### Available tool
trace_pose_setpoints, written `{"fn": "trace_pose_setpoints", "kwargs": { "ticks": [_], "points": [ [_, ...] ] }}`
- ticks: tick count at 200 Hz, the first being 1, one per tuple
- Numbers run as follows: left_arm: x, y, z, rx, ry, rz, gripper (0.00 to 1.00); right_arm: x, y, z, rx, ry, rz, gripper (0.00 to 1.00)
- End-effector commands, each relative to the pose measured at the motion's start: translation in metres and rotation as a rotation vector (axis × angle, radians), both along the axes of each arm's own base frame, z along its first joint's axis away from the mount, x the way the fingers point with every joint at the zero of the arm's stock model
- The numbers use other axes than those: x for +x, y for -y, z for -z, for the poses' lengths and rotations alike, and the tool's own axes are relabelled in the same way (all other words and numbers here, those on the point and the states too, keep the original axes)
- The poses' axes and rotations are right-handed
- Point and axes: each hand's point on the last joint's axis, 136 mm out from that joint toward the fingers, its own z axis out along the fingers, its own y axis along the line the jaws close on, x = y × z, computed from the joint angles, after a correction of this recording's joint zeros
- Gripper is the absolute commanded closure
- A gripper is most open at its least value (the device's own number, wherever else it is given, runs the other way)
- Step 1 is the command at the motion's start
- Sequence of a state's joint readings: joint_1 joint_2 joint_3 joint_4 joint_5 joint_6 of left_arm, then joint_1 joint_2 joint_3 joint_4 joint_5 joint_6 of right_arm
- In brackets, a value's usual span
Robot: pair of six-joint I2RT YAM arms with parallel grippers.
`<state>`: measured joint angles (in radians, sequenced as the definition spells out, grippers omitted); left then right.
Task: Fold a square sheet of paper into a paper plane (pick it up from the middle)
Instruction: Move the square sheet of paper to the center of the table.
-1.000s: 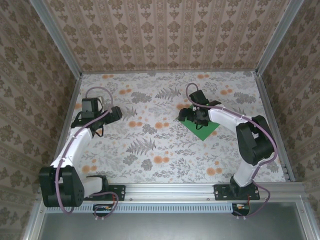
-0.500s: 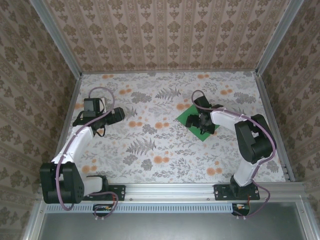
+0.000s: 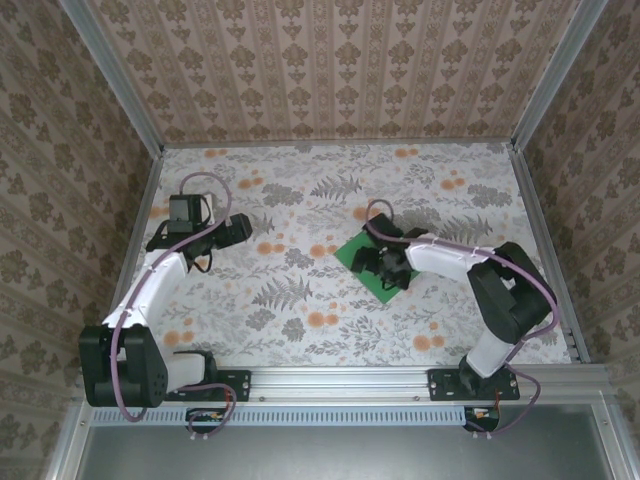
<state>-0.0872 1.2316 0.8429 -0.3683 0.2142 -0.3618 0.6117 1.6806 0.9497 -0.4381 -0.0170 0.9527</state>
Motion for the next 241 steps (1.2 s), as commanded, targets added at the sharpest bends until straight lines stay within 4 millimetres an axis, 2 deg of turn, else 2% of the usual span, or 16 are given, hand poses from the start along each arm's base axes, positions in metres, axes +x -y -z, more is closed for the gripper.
{"fn": "trace_pose_setpoints", "kwargs": {
  "ticks": [1, 11, 26, 47, 71, 98, 126, 152, 170, 205, 241],
  "points": [
    [0.002, 0.006, -0.008, -0.001, 0.009, 0.033, 0.0, -0.039, -0.039, 0.013, 0.072, -0.141, 0.037, 0.02],
    [0.002, 0.007, -0.008, 0.0, 0.005, 0.034, 0.0, -0.038, -0.053, 0.007, 0.098, -0.131, 0.016, 0.02],
    [0.001, 0.008, -0.007, -0.001, -0.001, 0.037, 0.0, -0.029, -0.06, -0.005, 0.108, -0.104, -0.013, 0.03],
    [-0.001, 0.013, -0.006, -0.012, -0.006, 0.051, 0.0, -0.001, -0.055, -0.034, 0.065, 0.001, -0.08, 0.03],
    [-0.003, 0.021, -0.006, -0.022, -0.01, 0.073, 0.0, 0.029, -0.045, -0.047, 0.028, 0.056, -0.143, 0.03],
    [-0.006, 0.033, -0.004, -0.031, -0.024, 0.107, 0.0, 0.056, -0.047, -0.041, 0.003, 0.038, -0.22, 0.09],
    [-0.01, 0.05, -0.002, -0.044, -0.041, 0.151, 0.0, 0.074, -0.056, -0.029, 0.012, 0.009, -0.264, 0.17],
    [-0.011, 0.058, 0.005, -0.031, -0.064, 0.168, 0.0, 0.09, -0.066, -0.026, 0.006, 0.012, -0.321, 0.19],
    [-0.01, 0.064, 0.008, -0.028, -0.072, 0.176, 0.0, 0.097, -0.066, -0.021, -0.008, 0.003, -0.34, 0.19],
    [-0.012, 0.08, 0.013, -0.039, -0.101, 0.191, 0.0, 0.102, -0.047, -0.004, -0.032, -0.047, -0.31, 0.2],
    [-0.016, 0.112, 0.023, -0.128, -0.158, 0.216, 0.01, 0.098, -0.009, 0.01, -0.1, -0.104, -0.258, 0.2]
  ]
}}
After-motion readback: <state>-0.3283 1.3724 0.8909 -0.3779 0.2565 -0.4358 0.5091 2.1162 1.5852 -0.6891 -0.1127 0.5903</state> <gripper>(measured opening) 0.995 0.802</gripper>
